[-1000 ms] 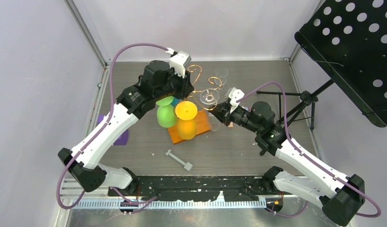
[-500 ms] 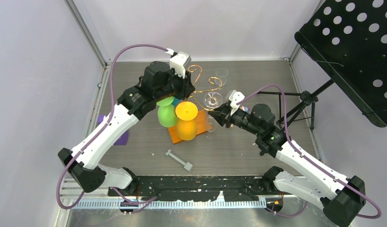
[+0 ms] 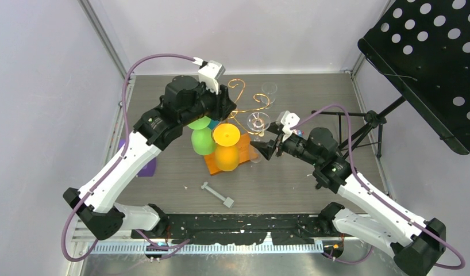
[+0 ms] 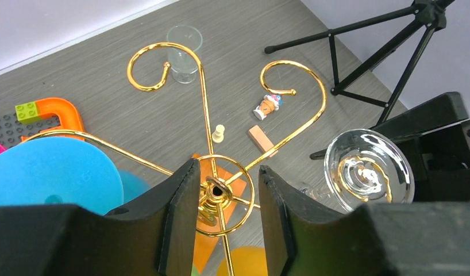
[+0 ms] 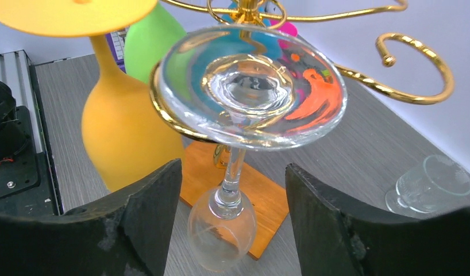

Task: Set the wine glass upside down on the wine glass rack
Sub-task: Turn the wine glass upside down at the wine rack, then pick up the wine glass at the center of the board.

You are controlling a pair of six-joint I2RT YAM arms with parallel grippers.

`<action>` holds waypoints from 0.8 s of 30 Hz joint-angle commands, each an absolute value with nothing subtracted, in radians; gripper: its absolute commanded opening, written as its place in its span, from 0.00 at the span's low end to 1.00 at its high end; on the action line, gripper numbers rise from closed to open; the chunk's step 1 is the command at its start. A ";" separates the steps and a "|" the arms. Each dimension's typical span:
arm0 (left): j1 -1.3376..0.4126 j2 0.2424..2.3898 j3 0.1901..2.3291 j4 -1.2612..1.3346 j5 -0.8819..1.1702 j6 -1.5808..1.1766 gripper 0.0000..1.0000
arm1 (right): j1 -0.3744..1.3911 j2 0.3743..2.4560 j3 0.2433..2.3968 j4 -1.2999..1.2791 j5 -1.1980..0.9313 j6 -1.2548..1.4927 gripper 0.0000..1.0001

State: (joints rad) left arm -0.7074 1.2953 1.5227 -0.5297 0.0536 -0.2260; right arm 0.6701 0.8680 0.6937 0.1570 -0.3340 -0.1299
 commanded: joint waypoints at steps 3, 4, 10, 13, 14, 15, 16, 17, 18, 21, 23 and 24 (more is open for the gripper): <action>-0.707 1.227 1.586 -0.474 0.046 -0.217 0.45 | 0.668 0.758 0.737 0.150 -0.303 -0.155 0.75; -0.707 1.215 1.593 -0.476 0.043 -0.214 0.45 | 0.668 0.738 0.737 0.134 -0.298 -0.159 0.75; -0.696 1.116 1.595 -0.474 -0.006 -0.179 0.50 | 0.668 0.627 0.709 0.064 -0.259 -0.195 0.76; -0.646 1.058 1.571 -0.497 -0.039 -0.182 0.51 | 0.667 0.584 0.699 0.036 -0.219 -0.192 0.76; -0.620 1.034 1.551 -0.495 -0.039 -0.189 0.51 | 0.667 0.563 0.693 0.034 -0.196 -0.183 0.76; -0.580 1.010 1.529 -0.490 -0.032 -0.210 0.52 | 0.666 0.553 0.691 0.032 -0.185 -0.176 0.76; -0.534 0.990 1.506 -0.485 -0.010 -0.231 0.52 | 0.667 0.534 0.687 0.030 -0.161 -0.162 0.77; -0.482 0.972 1.487 -0.483 0.028 -0.251 0.52 | 0.667 0.526 0.686 0.028 -0.149 -0.151 0.77; -0.422 0.968 1.475 -0.487 0.064 -0.277 0.52 | 0.668 0.515 0.688 0.026 -0.127 -0.132 0.78; -0.259 0.997 1.449 -0.516 0.170 -0.342 0.52 | 0.667 0.516 0.710 -0.023 -0.094 -0.079 0.79; -0.181 1.041 1.430 -0.523 0.212 -0.373 0.51 | 0.667 0.532 0.744 -0.070 -0.070 -0.045 0.80; -0.144 1.065 1.422 -0.525 0.218 -0.388 0.51 | 0.668 0.535 0.765 -0.085 -0.053 -0.033 0.80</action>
